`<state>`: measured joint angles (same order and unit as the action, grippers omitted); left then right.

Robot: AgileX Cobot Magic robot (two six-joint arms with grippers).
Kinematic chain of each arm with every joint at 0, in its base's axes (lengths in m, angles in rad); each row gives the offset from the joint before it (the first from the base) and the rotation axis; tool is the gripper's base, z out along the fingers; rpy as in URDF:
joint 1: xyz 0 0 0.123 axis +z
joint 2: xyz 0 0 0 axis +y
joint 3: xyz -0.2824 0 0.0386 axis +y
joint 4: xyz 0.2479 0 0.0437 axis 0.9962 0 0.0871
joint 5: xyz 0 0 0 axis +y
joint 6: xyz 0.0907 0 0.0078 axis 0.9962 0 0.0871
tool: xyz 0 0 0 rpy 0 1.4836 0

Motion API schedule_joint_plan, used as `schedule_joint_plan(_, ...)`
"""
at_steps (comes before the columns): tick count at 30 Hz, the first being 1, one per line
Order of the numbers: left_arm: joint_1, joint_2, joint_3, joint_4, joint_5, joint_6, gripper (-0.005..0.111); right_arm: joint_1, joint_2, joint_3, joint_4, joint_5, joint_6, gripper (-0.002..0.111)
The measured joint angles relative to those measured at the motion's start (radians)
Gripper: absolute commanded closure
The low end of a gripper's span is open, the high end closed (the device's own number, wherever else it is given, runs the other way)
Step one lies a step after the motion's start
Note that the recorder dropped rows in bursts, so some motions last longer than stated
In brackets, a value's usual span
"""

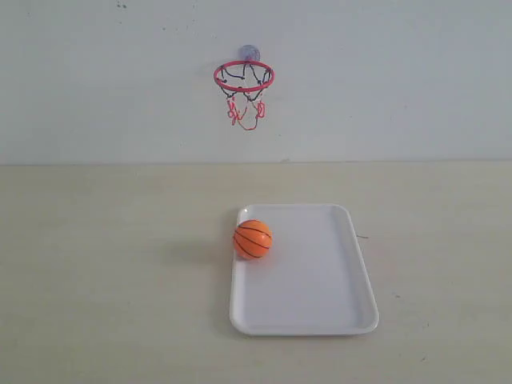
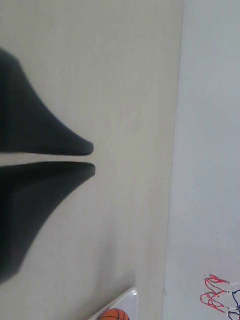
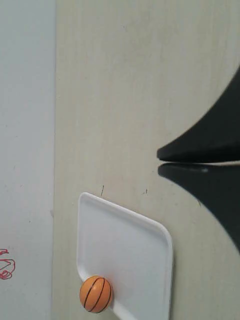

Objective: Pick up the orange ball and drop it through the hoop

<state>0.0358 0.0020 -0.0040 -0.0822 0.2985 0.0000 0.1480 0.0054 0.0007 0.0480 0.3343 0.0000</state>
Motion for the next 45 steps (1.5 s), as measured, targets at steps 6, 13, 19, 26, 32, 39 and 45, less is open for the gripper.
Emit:
schedule_joint_plan(6, 0.0, 0.0, 0.0, 0.0, 0.0, 0.0, 0.103, 0.0, 0.0, 0.0, 0.0, 0.0, 0.0, 0.109)
schedule_joint_plan(13, 0.0, 0.0, 0.0, 0.0, 0.0, 0.0, 0.103, 0.0, 0.0, 0.0, 0.0, 0.0, 0.0, 0.109)
schedule_joint_plan(19, 0.0, 0.0, 0.0, 0.0, 0.0, 0.0, 0.103, 0.0, 0.0, 0.0, 0.0, 0.0, 0.0, 0.109)
schedule_joint_plan(26, 0.0, 0.0, 0.0, 0.0, 0.0, 0.0, 0.103, 0.0, 0.0, 0.0, 0.0, 0.0, 0.0, 0.109)
schedule_joint_plan(32, 0.0, 0.0, 0.0, 0.0, 0.0, 0.0, 0.103, 0.0, 0.0, 0.0, -0.007, -0.022, -0.016, 0.109)
schedule_joint_plan(39, 0.0, 0.0, 0.0, 0.0, 0.0, 0.0, 0.103, 0.0, 0.0, 0.0, -0.01, -0.294, -0.025, 0.109)
schedule_joint_plan(45, 0.0, 0.0, 0.0, 0.0, 0.0, 0.0, 0.103, 0.0, -0.002, 0.0, -0.01, -0.641, -0.025, 0.109)
